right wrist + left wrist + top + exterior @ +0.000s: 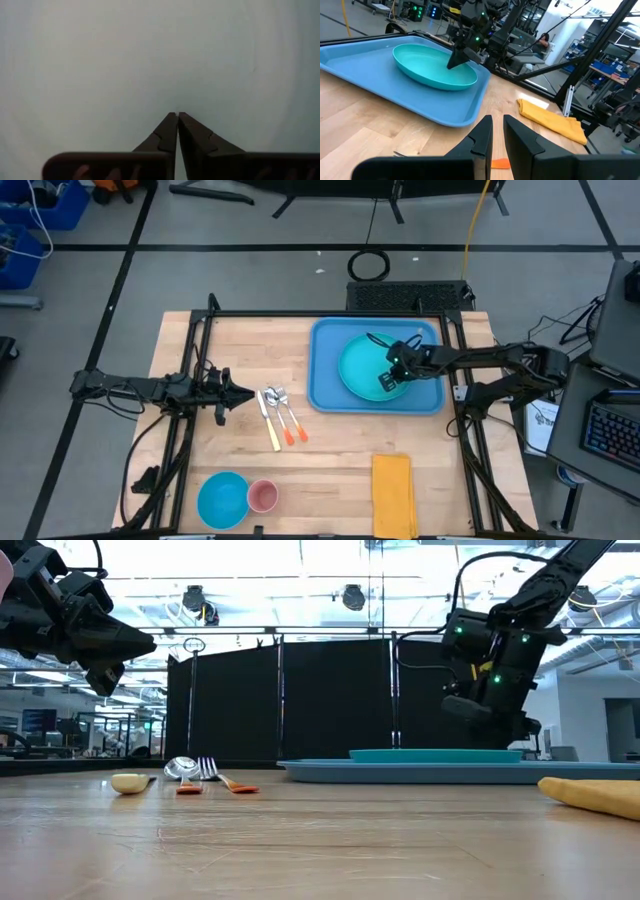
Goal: Set up tray
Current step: Move the light blue plate to the center of the blue tray, then put the pink cup onto the blue tray
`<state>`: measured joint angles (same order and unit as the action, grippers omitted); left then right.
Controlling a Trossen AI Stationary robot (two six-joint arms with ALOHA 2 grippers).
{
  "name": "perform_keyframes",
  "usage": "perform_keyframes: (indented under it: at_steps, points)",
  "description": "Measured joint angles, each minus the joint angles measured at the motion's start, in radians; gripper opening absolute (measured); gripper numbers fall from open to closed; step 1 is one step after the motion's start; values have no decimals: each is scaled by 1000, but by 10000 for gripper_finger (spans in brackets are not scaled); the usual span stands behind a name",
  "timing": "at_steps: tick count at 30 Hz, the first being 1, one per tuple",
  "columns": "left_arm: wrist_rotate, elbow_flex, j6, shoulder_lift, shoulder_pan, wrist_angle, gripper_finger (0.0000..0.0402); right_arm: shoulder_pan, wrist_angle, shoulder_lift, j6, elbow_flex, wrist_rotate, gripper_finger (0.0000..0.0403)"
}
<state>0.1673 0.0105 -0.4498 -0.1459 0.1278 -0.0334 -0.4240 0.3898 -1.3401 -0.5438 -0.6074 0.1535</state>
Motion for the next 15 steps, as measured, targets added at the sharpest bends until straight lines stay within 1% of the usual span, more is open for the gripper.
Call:
perform_keyframes:
  at_steps: [7, 12, 15]
  points:
    - [0, 0, 0, 0, 0, 0, 49, 0, -5, 58, 13, 1, -1, 66]
    - [0, 0, 3, 0, 0, 0, 49, 26, -51, 81, 33, 1, -2, 104]
    - [0, 0, 3, 0, 0, 0, 49, 53, -109, 90, 56, 0, -14, 120]
